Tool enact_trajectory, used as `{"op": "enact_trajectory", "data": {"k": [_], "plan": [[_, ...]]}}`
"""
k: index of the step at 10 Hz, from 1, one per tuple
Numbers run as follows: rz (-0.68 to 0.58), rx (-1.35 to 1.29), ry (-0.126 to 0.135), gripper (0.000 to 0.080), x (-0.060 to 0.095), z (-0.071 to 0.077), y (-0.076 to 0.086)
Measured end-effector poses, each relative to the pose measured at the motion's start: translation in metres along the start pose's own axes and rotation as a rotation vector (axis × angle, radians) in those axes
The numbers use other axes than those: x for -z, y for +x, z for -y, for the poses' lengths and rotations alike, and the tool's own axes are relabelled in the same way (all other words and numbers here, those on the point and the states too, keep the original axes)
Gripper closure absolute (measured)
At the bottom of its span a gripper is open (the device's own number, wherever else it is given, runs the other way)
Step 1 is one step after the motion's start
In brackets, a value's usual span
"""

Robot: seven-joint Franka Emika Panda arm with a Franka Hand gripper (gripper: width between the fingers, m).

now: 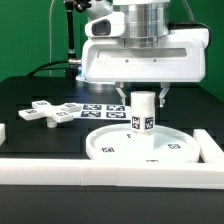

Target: Assemble round table

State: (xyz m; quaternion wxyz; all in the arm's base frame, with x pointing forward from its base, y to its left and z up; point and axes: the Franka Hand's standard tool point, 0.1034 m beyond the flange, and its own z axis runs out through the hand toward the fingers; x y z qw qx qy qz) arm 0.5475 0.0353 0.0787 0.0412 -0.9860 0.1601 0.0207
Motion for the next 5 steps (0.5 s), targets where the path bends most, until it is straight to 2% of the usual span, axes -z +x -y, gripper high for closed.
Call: {"op": "enact_trajectory", "data": {"k": [5], "plan": [[0.027,-0.398,0.026,0.0390,-0.0027,0.0039,-0.0034]]}}
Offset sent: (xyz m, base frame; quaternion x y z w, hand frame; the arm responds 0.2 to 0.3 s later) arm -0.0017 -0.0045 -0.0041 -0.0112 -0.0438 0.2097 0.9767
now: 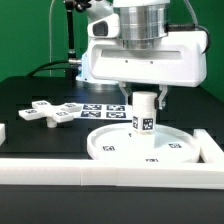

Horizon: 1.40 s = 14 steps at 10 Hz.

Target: Assemble round table

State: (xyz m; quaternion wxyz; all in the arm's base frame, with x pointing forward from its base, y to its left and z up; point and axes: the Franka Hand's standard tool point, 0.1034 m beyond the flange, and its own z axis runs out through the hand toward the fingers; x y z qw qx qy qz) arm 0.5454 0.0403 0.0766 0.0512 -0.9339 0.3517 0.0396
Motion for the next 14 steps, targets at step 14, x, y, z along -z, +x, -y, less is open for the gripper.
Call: {"op": "enact_trajectory", "data": {"k": [14], "plan": [[0.001,0.178,0.030,0.0150,-0.0001,0.0025,0.0008]]}}
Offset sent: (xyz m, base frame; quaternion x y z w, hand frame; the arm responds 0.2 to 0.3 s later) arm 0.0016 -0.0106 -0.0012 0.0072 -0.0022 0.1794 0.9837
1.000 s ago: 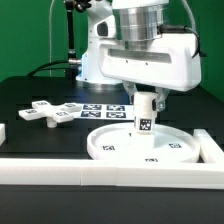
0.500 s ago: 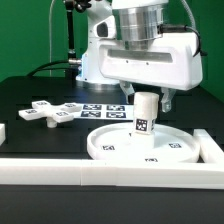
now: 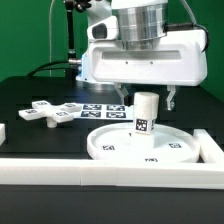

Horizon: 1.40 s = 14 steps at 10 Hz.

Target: Assemble round table

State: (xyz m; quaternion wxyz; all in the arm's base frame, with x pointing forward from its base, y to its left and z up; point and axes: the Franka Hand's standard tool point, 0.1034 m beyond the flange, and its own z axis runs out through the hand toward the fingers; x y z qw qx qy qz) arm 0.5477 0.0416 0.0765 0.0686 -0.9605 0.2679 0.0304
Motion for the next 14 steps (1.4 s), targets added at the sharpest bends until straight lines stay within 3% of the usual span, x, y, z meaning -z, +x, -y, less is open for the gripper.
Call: {"op": "enact_trajectory", "data": {"k": [1,4,11,14], "plan": [[-0.019,0.192,-0.015,0.0150,0.0013,-0.0002,0.0032],[-0.031,0.587,-0.025,0.0150,0.0054,0.0014,0.0051],[-0.023,1.029,-0.036,0.0150,0.0042,-0.0012,0.0041],[0.002,1.417,-0.096,0.0150,0.0007,-0.0035,-0.0001]]}}
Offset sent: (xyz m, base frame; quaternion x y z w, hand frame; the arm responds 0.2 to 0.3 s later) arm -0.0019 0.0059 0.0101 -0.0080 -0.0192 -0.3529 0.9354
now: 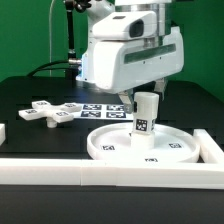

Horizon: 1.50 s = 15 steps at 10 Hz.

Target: Assemble round table

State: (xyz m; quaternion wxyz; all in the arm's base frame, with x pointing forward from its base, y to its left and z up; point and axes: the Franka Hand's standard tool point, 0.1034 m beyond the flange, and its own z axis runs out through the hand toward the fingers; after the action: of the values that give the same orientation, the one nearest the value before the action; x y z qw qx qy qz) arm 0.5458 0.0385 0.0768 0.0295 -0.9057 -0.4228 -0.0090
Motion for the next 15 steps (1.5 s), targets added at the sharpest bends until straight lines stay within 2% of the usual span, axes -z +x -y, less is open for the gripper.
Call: {"op": "enact_trajectory", "data": {"k": [4,5,6,11,15], "plan": [[0.011,0.243,-0.005,0.0150,-0.001,-0.003,-0.004],[0.019,0.370,-0.013,0.0150,-0.001,-0.004,-0.004],[0.022,0.503,-0.026,0.0150,-0.001,-0.005,-0.001],[0.095,0.908,-0.046,0.0150,-0.005,0.000,0.010],[0.115,1.085,-0.041,0.0150,-0.006,-0.005,0.005]]}}
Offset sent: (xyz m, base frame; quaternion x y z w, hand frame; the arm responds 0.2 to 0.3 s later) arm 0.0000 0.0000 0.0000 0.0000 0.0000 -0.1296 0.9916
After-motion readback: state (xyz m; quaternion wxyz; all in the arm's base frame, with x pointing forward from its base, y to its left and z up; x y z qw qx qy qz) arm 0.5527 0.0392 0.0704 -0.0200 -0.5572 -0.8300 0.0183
